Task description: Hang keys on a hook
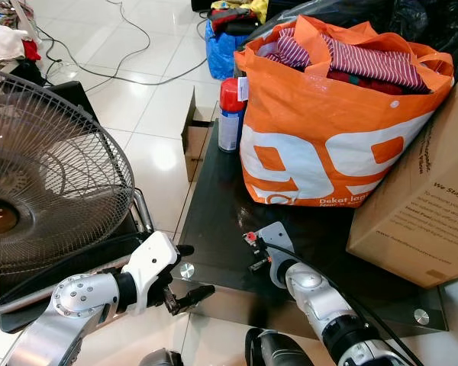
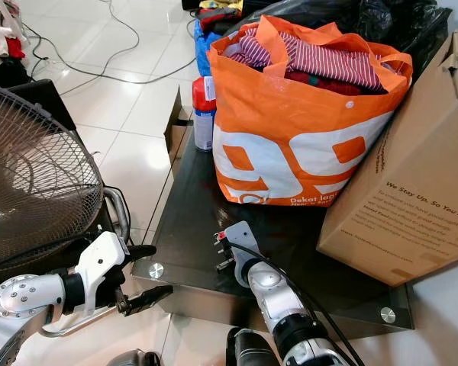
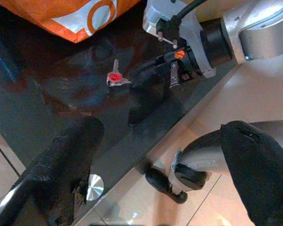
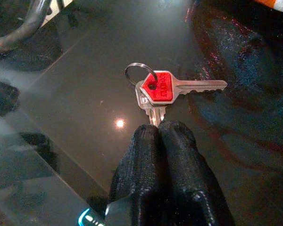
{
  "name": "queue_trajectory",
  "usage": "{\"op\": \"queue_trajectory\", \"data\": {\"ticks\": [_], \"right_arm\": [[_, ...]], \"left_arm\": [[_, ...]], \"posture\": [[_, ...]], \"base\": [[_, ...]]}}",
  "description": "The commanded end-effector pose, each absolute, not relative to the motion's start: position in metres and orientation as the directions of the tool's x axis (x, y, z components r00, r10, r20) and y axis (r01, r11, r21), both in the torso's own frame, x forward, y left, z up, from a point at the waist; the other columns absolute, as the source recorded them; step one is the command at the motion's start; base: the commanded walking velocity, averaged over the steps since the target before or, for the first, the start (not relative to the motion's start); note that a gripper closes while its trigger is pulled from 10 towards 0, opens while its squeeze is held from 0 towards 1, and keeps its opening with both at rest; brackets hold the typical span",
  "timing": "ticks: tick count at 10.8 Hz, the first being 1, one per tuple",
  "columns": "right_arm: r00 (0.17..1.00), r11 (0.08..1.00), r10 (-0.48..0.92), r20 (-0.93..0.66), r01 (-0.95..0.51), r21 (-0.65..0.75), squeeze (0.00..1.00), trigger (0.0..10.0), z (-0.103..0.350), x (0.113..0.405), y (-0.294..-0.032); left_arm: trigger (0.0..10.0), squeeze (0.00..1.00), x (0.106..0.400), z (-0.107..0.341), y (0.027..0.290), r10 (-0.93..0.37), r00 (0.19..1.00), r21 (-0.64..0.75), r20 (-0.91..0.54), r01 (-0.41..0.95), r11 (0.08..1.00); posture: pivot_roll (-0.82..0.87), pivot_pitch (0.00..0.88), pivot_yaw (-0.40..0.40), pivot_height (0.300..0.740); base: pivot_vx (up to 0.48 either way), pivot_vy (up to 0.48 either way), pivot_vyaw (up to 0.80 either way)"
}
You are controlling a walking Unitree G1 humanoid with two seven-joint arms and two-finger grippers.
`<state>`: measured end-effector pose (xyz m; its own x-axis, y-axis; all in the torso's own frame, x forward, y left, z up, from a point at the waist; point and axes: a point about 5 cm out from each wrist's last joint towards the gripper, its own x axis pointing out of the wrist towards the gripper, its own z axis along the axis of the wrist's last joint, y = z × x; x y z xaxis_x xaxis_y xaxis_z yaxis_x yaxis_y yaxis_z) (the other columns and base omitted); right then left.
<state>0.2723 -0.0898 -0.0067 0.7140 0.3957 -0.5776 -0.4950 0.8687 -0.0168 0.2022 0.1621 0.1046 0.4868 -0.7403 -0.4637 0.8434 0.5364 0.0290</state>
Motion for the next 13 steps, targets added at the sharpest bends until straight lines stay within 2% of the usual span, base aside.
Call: {"op": "queue_trajectory", "data": {"ticks": [1, 4, 7, 9, 10, 11, 13], "right_arm": [[0.649, 0.865, 0.386, -0.656, -0.502, 0.012, 0.0, 0.0, -0.024, 0.256, -0.095], [0.686, 0.862, 0.45, -0.572, -0.501, 0.078, 0.0, 0.0, -0.006, 0.263, -0.097], [0.716, 0.84, 0.503, -0.483, -0.538, 0.077, 0.0, 0.0, 0.023, 0.265, -0.114], [0.716, 0.832, 0.52, -0.466, -0.547, 0.088, 0.0, 0.0, 0.03, 0.264, -0.113], [0.686, 0.813, 0.533, -0.495, -0.578, 0.075, 0.57, 10.0, 0.025, 0.26, -0.1], [0.689, 0.819, 0.521, -0.505, -0.571, 0.066, 1.0, 10.0, 0.022, 0.258, -0.094], [0.717, 0.865, 0.435, -0.544, -0.501, 0.032, 1.0, 10.0, 0.011, 0.26, -0.084]], "left_arm": [[10.0, 0.0, 0.202, 0.102, 0.164, -0.738, 0.489, 0.023, -0.465, 0.84, 0.542], [10.0, 0.0, 0.205, 0.103, 0.167, -0.722, 0.519, 0.043, -0.457, 0.824, 0.565], [10.0, 0.0, 0.206, 0.103, 0.169, -0.711, 0.539, 0.054, -0.451, 0.812, 0.581], [10.0, 0.0, 0.206, 0.102, 0.169, -0.709, 0.543, 0.055, -0.45, 0.81, 0.584], [10.0, 0.0, 0.205, 0.101, 0.169, -0.709, 0.54, 0.053, -0.453, 0.81, 0.584], [10.0, 0.0, 0.204, 0.1, 0.17, -0.709, 0.537, 0.053, -0.458, 0.812, 0.581], [10.0, 0.0, 0.203, 0.1, 0.172, -0.705, 0.536, 0.056, -0.464, 0.812, 0.581]], "posture": [[-0.1, 0.171, -0.03, 0.74], [-0.08, 0.156, -0.043, 0.74], [-0.07, 0.139, -0.058, 0.74], [-0.07, 0.135, -0.058, 0.74], [-0.07, 0.136, -0.057, 0.74], [-0.06, 0.137, -0.056, 0.74], [-0.06, 0.138, -0.058, 0.74]], "base": [[0.0, 0.0, 0.0], [0.0, 0.0, 0.0], [0.0, 0.0, 0.0], [0.0, 0.0, 0.0], [0.0, 0.0, 0.0], [0.0, 0.0, 0.0], [0.0, 0.0, 0.0]]}}
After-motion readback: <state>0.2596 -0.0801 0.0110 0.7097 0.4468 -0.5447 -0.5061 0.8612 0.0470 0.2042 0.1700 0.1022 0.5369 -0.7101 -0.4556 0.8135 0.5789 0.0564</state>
